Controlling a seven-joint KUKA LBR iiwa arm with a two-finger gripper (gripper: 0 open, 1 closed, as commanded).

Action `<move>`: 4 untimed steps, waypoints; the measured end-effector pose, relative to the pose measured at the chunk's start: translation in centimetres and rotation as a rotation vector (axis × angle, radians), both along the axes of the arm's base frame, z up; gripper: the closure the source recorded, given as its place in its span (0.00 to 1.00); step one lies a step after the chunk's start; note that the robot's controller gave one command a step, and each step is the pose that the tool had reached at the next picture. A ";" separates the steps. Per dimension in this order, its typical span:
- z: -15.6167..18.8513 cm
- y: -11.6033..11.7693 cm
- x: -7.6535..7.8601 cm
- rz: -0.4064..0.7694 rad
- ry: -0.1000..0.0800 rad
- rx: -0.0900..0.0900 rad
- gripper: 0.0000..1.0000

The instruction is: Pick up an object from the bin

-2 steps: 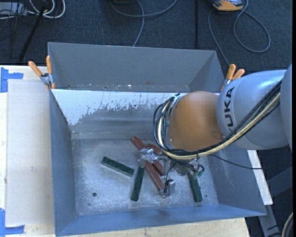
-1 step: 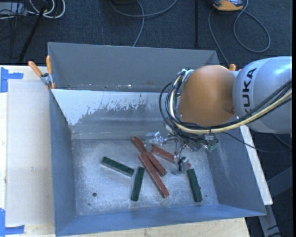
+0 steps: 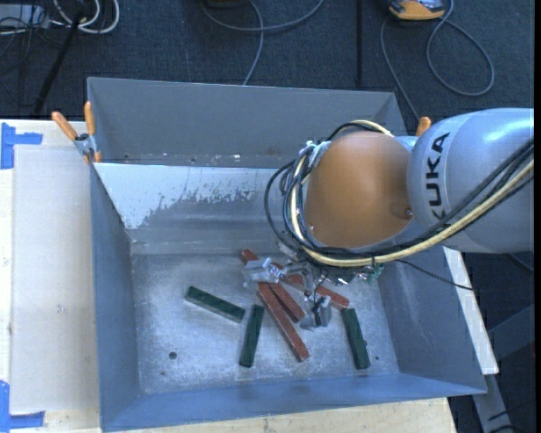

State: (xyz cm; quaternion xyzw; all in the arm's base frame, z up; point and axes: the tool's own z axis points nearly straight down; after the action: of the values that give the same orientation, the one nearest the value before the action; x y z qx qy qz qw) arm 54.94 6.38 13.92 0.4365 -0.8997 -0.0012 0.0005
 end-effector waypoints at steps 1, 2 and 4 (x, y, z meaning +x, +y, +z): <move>-5.8 -2.2 -0.6 0.342 0.003 -0.001 0.00; -6.3 -0.4 5.7 0.374 -0.005 0.000 0.00; 1.3 -6.8 7.6 0.408 -0.013 0.000 0.00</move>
Offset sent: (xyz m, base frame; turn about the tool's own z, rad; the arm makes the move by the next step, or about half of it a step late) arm -0.0050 -0.0218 -0.0565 -0.3437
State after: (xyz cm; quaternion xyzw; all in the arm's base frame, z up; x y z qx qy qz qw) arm 62.52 -0.45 15.24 0.6096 -0.7927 0.0016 -0.0053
